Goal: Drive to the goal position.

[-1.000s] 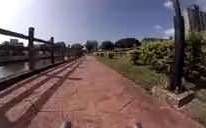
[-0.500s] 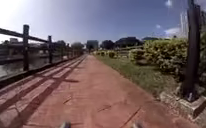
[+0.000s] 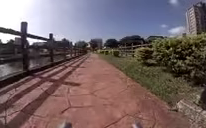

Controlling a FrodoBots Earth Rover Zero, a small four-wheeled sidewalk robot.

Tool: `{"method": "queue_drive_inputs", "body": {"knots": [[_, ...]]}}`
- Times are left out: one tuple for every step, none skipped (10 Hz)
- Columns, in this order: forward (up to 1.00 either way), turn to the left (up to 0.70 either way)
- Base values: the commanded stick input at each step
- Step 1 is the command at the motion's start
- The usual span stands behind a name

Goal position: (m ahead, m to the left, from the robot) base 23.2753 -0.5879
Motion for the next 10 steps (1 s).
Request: {"method": "queue_drive_inputs", "body": {"knots": [[0.5,0.5],[0.5,0.5],[0.5,0.28],[0.5,0.0],[0.5,0.0],[0.5,0.0],[0.5,0.0],[0.5,0.0],[0.5,0.0],[0.5,0.0]]}}
